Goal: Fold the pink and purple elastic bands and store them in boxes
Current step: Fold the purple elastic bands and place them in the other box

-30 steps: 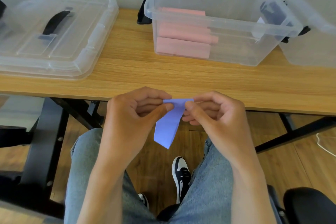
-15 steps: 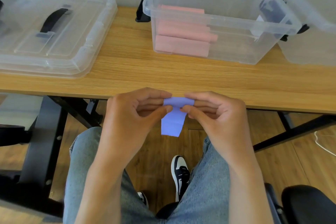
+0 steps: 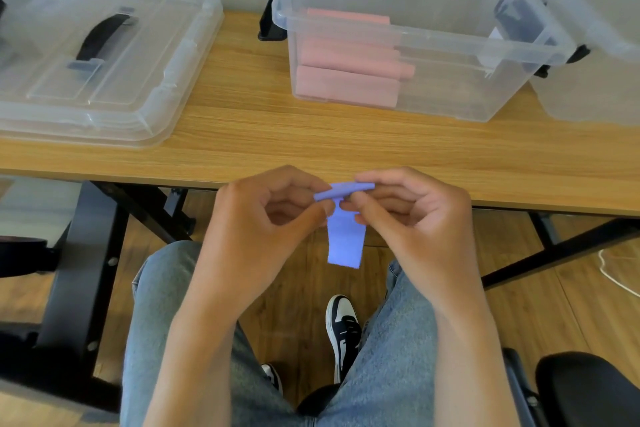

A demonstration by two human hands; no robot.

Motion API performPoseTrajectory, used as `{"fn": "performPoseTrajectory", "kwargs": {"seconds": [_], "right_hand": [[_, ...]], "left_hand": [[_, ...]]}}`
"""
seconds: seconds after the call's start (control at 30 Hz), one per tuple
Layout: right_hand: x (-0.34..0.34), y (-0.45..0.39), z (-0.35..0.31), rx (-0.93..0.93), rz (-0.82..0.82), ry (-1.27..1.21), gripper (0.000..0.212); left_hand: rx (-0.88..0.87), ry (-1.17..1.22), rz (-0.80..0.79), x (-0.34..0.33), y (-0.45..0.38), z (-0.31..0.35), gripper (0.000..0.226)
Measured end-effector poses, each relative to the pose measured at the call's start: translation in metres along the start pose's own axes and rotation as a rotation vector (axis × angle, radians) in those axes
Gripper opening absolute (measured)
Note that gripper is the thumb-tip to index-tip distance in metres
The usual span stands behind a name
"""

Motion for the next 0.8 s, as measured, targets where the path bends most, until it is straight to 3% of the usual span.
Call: {"fn": "performPoseTrajectory", "kwargs": {"seconds": [0.2,0.4,0.53,0.8], "right_hand": [[-0.0005,-0.0015,-0.0031,0.017,0.001,-0.015,0.011],[-0.0010,-0.0008,-0.0061,0.000,-0.037,0.069,0.041],[0.0004,-0.0013,-0.0043,-0.018,-0.042,0.130,0.035],[0.0011,-0.0011,-0.0039,0.001,-0.056,0.152,0.024]], "left_hand": [[0.049,0.174,-0.023,0.0013,-0.0003,-0.0012,0.023],[0.050,0.285,0.027,0.0040,-0.0044,-0.0060,0.021],[0.042,0.244,-0.043,-0.0004,-0.0043,-0.0046,0.031],[0.038,0.122,-0.047,-0.0032,-0.0056,-0.0082,0.014]]}}
Point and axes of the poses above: each hand's wrist, its own y-axis away from the middle knuckle, its own x-axis out of the back of the hand, z = x × y, the point moved 5 cm from there along -y, towards the middle knuckle, and after that the axes turned 9 degrees about x, right-handed, at the moved point
